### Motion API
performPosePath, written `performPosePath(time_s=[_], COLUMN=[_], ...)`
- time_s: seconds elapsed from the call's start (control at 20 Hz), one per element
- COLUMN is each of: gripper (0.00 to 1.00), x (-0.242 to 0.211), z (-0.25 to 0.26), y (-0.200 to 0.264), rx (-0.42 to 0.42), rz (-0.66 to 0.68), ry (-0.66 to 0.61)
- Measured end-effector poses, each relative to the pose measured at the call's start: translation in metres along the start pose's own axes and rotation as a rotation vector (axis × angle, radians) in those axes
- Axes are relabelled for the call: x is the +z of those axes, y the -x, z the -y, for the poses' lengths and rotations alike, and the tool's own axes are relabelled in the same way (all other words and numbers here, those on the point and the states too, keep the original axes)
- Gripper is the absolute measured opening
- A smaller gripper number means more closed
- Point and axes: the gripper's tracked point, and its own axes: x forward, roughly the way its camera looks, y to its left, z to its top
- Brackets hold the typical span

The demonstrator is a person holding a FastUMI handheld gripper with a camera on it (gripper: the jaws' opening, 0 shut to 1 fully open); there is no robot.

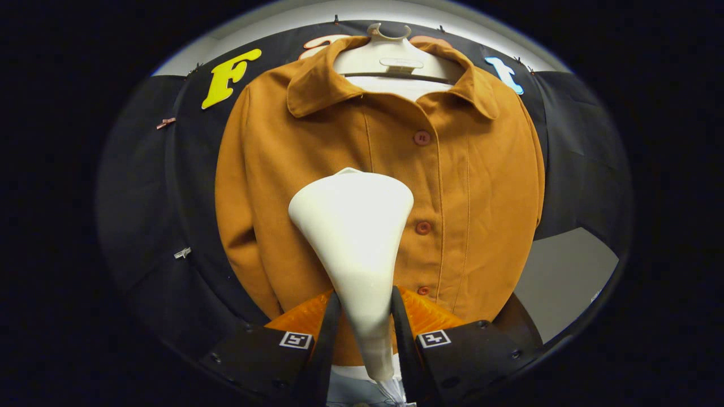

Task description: Iron the clothes twice with a garment steamer, once on the left side and once on the right side.

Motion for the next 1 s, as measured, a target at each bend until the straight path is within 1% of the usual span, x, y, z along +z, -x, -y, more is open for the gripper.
performPosePath(time_s=[0.15, 0.35, 0.55, 1.0], gripper=[0.53, 0.53, 0.53, 0.53], x=[-0.02, -0.046, -0.071, -0.134], z=[0.0, 0.002, 0.002, 0.011], y=[-0.005, -0.014, -0.017, -0.019], rx=[-0.002, -0.002, -0.001, -0.016], rz=[-0.049, -0.121, -0.189, -0.343], ry=[0.003, -0.028, -0.053, -0.066])
